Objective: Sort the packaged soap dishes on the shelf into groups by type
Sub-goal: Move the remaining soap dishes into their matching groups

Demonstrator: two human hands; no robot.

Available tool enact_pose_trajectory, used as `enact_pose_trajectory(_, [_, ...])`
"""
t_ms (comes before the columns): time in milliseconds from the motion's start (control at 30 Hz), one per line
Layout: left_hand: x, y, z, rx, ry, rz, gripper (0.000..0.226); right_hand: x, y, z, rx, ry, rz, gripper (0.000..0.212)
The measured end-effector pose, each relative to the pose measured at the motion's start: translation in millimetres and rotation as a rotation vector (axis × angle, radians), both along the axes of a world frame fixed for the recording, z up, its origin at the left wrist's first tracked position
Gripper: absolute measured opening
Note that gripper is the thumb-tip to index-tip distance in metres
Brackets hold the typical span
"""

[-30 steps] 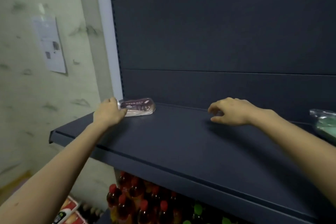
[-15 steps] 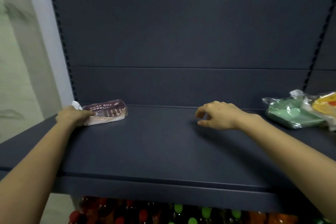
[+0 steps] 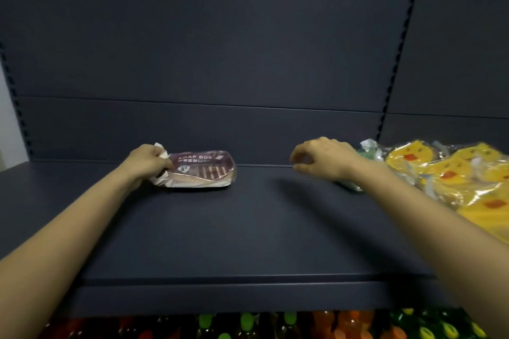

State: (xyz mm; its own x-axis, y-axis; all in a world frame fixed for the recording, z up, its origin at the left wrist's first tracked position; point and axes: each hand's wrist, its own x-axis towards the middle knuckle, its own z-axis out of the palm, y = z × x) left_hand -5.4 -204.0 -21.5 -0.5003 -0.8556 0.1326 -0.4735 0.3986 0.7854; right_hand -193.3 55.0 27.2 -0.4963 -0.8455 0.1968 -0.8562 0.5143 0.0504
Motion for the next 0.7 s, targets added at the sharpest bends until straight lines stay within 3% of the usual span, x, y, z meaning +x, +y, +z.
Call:
enact_pose_trajectory(233, [-60.6,63.7,16.7,-0.106,0.089,-0.126,0.019,-102.5,41.7,19.0,-0.090,0.015,-0.169,0.030])
enact_pose_trajectory(400, [-87.2,98.8,15.5,-0.144,0.113,-0.118,0.015,-156.4,42.5,1.5,0.139,0.041,-0.174,0.047])
enact_pose_trajectory(500, [-97.8,115.3,15.9,-0.176,0.125,-0.089,0.019,-167.0,36.0,-8.4,0.174,0.047,-0.123,0.039])
enact_pose_trajectory(700, [-100.3,135.1,16.8,-0.219,0.148,-0.024,0.016,-173.4,24.7,-9.5,0.057,0.162,-0.013,0.026])
